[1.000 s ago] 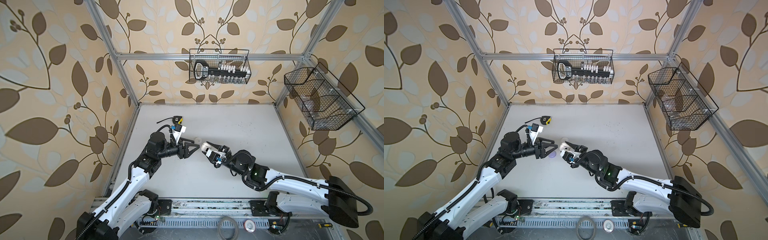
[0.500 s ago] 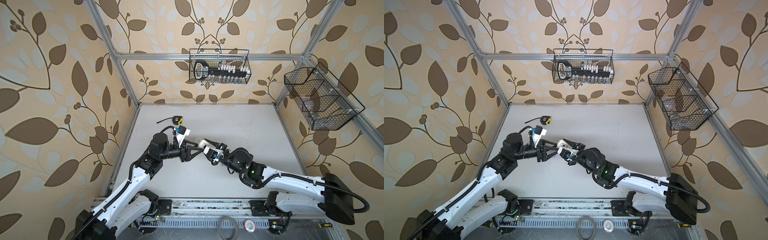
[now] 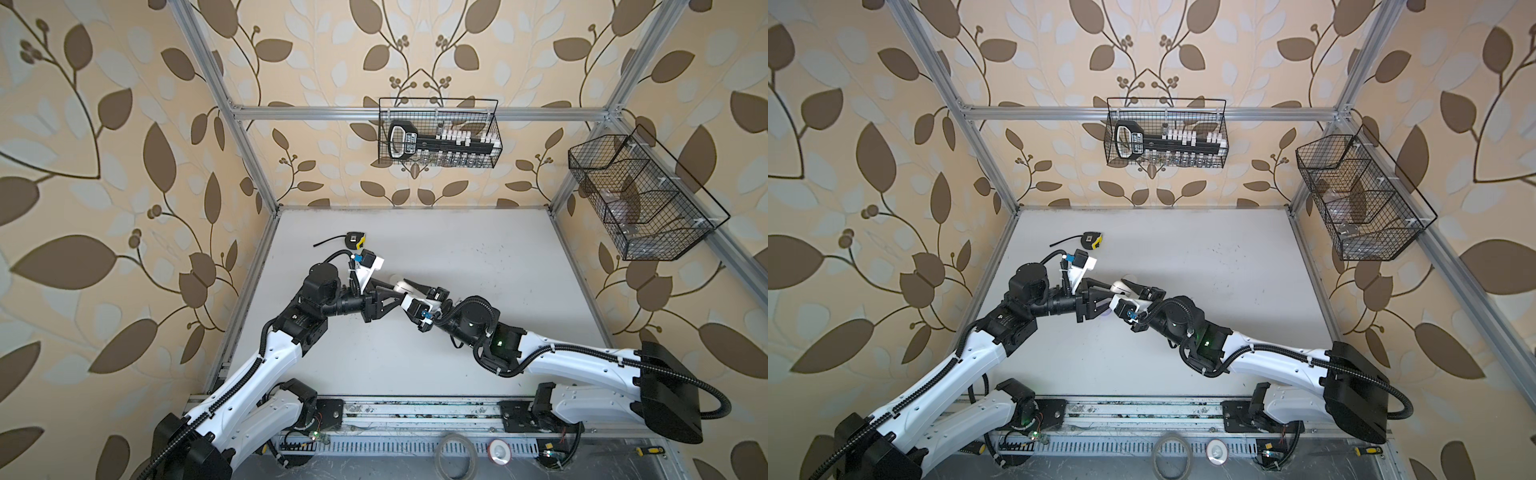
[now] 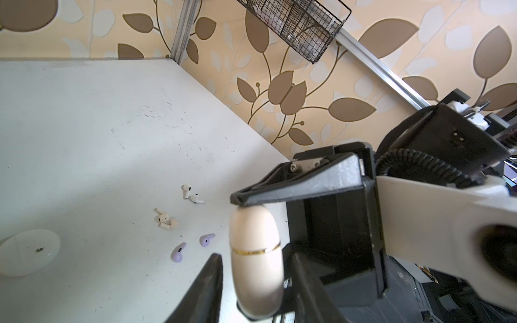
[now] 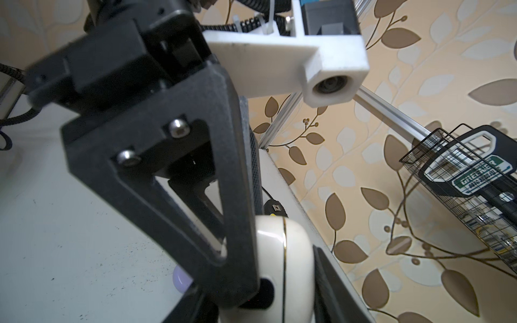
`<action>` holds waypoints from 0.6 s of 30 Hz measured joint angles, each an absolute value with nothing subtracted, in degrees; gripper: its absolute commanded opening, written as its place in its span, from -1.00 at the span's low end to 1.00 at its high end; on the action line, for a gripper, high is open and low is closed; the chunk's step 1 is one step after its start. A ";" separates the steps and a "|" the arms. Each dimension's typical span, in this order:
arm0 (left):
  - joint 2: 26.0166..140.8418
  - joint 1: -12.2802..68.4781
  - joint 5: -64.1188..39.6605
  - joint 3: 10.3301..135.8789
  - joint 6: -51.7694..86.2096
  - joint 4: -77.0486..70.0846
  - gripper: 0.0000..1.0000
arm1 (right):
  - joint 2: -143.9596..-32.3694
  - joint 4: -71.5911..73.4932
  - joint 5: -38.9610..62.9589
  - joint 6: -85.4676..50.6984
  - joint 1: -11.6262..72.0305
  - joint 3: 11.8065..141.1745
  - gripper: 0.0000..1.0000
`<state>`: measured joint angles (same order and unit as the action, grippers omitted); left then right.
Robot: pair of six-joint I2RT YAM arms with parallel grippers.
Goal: Insert wireless bluetooth earbuds into charging case
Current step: Pass the charging case.
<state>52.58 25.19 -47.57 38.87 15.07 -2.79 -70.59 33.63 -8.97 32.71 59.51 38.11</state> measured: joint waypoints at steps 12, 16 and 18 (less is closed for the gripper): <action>54.13 25.47 -47.53 39.68 14.94 -2.79 -0.34 | -70.67 33.43 -8.78 32.91 59.51 38.17 -0.60; 54.19 25.54 -47.48 39.68 14.92 -2.79 -0.36 | -70.70 33.21 -8.75 32.99 59.51 38.22 -0.59; 54.35 25.56 -47.51 39.68 14.92 -2.81 -0.37 | -70.70 33.12 -8.78 33.08 59.51 38.22 -0.59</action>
